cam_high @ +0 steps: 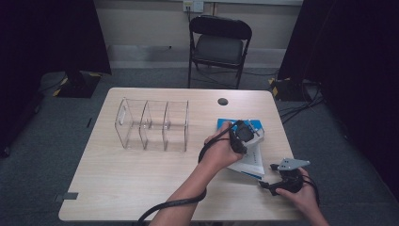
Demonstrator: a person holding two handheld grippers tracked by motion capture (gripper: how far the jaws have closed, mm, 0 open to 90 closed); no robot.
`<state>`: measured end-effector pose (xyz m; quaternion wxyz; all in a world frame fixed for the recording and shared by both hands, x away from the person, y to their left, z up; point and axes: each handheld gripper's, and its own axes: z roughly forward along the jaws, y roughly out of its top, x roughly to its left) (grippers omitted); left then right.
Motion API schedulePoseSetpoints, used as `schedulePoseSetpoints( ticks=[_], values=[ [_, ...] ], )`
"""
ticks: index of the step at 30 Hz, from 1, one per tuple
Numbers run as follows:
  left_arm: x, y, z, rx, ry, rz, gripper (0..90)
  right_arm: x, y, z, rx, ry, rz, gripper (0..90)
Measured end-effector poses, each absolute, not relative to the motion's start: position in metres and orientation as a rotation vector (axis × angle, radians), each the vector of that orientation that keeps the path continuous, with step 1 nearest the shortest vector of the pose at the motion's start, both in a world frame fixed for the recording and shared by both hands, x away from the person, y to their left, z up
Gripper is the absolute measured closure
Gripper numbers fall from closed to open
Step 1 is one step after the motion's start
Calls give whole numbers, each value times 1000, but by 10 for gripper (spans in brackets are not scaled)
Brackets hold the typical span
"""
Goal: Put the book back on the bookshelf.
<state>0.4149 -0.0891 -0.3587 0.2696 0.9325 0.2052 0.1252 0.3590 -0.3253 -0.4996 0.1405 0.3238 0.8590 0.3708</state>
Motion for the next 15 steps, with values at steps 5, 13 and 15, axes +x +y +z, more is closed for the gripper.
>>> schedulePoseSetpoints(
  ticks=[5, 13, 15],
  values=[
    [414, -88, -352, 2521, 564, 327, 746, 360, -325, -500, 931, 2480, 1072, 114],
    [409, -83, -345, 2533, 546, 320, 745, 366, -314, -500, 938, 2458, 1077, 137],
    [407, -82, -342, 2535, 553, 321, 745, 368, -312, -499, 934, 2443, 1090, 138]
  ],
)
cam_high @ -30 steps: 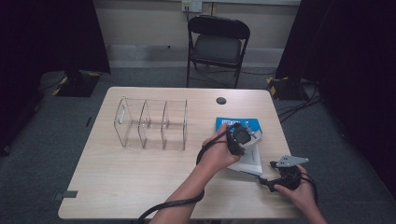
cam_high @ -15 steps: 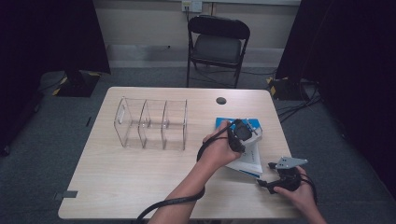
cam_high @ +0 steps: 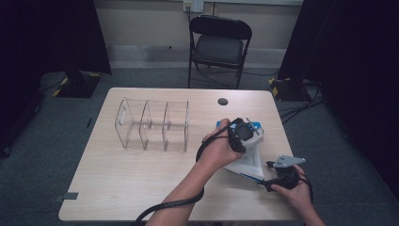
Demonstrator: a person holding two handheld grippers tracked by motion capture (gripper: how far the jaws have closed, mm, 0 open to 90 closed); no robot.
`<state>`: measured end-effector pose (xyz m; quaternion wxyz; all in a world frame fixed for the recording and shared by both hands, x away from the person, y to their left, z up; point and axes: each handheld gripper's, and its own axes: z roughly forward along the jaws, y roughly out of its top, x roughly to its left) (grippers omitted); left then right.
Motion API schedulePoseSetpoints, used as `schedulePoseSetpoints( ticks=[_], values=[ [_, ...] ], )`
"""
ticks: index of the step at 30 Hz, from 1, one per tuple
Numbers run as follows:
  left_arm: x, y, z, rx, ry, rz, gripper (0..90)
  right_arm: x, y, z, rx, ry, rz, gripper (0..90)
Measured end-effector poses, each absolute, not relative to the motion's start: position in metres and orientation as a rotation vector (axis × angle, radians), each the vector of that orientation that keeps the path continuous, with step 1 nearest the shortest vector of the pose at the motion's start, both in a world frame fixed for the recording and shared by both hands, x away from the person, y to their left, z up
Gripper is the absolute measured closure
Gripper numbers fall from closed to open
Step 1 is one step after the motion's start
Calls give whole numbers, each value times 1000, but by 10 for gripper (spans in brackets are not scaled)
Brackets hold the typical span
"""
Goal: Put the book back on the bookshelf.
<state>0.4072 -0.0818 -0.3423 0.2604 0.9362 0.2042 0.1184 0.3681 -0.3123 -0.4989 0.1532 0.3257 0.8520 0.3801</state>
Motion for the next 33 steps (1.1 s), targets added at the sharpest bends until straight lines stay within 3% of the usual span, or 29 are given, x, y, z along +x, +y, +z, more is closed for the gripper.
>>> schedulePoseSetpoints(
  ticks=[33],
  values=[
    [388, -64, -333, 2582, 496, 292, 743, 386, -301, -470, 829, 2293, 1179, 143]
  ],
)
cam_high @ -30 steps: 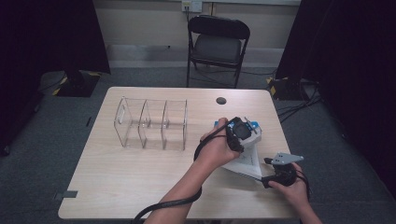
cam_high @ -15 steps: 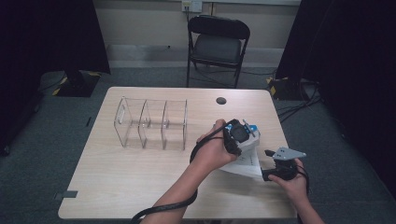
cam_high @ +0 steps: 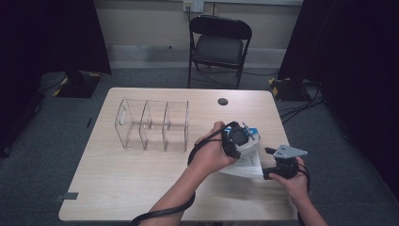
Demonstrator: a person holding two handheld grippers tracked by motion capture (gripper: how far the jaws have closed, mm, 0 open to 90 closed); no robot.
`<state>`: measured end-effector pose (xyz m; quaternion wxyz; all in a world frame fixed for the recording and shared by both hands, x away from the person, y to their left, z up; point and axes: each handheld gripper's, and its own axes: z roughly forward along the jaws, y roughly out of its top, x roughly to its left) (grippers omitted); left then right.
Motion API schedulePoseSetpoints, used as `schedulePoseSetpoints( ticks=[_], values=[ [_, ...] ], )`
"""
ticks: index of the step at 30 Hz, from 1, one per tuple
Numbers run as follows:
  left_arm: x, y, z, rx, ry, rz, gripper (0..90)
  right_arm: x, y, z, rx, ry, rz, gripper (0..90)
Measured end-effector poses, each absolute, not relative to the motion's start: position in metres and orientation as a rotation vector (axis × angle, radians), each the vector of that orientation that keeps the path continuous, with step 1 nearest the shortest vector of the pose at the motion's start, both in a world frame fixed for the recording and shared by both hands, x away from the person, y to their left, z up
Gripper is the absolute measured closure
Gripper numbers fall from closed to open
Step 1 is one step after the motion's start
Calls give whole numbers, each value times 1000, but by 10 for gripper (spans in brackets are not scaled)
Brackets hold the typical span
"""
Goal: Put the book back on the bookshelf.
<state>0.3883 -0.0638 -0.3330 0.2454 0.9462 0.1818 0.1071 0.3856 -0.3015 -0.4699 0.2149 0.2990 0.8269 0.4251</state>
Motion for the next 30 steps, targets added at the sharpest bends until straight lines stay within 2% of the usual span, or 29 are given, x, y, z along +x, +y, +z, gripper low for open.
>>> schedulePoseSetpoints(
  ticks=[30],
  values=[
    [381, -63, -322, 2647, 442, 291, 743, 391, -291, -441, 661, 2366, 1144, 140]
  ],
)
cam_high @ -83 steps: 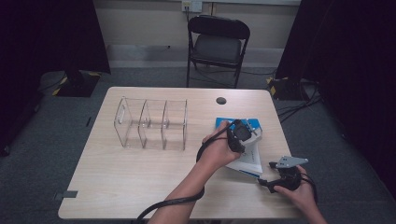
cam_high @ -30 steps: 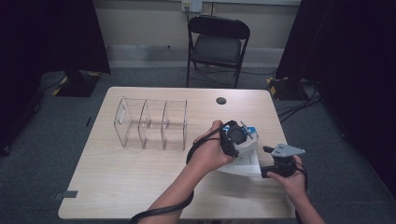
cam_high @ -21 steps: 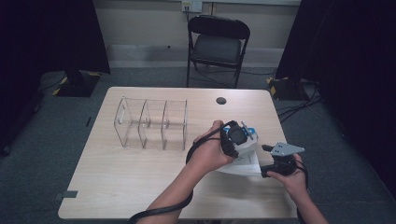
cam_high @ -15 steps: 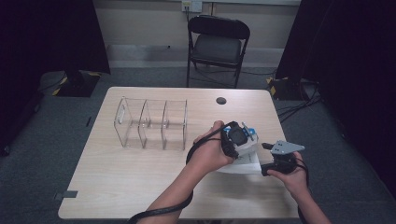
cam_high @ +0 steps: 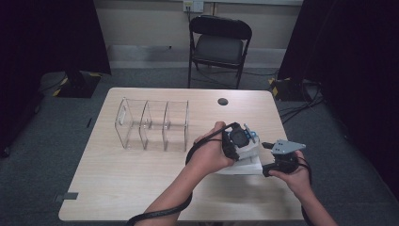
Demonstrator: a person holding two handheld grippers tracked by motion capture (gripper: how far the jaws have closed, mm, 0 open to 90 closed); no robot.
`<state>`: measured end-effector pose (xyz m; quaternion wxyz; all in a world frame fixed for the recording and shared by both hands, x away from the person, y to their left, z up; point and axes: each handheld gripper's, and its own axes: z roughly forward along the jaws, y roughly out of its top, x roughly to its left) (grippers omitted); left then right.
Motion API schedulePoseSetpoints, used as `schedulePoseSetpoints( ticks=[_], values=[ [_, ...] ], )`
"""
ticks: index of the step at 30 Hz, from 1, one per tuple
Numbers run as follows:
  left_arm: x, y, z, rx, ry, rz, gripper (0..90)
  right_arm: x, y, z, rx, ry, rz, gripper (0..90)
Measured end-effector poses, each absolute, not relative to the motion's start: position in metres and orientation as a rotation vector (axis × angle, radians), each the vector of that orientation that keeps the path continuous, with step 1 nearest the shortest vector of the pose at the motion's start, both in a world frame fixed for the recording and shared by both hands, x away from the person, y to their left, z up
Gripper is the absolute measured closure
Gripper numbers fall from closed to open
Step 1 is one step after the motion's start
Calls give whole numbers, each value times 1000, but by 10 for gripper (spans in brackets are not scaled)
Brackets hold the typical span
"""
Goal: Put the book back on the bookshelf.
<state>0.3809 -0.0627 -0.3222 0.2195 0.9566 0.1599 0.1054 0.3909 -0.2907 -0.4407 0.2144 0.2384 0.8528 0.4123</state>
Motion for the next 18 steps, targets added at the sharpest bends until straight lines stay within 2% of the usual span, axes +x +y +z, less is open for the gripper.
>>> schedulePoseSetpoints(
  ticks=[18],
  values=[
    [379, -62, -310, 2649, 421, 260, 741, 389, -283, -425, 558, 2392, 1190, 123]
  ],
)
